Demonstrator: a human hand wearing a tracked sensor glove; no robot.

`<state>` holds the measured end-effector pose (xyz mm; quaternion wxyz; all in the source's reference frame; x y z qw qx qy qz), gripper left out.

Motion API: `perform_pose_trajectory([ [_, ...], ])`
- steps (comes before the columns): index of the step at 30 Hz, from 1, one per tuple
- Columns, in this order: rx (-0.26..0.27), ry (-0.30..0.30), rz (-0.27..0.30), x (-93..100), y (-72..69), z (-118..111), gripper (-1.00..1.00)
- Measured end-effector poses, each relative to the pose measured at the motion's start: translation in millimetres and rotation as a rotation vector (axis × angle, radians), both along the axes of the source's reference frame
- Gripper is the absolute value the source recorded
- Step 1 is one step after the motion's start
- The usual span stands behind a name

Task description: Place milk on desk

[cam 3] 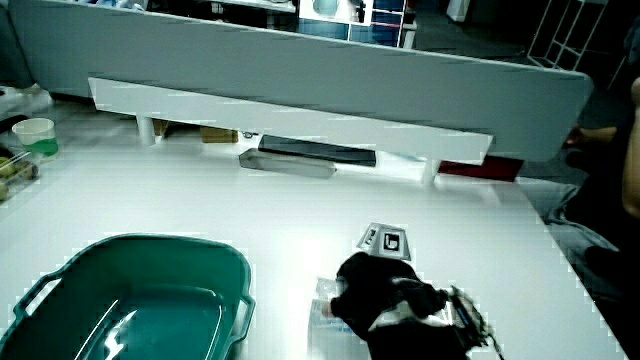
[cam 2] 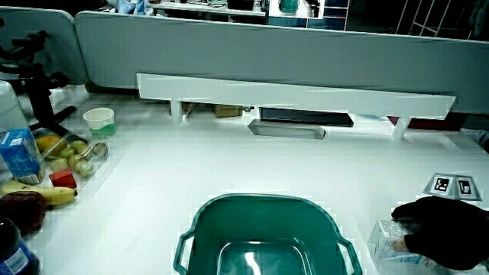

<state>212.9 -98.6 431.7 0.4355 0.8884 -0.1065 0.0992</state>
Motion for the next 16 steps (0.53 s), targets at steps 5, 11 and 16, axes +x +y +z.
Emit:
perform_pose_trajectory([
  [5,0.009,-0.004,0.001,0.6,3.4,-0.6,-0.33],
  [11,0.057,-0.024,0.006,-3.1,10.6,-18.4,-0.62],
  [16,0.126,-0.018,-0.058,-11.2,28.8,-25.5,-0.86],
])
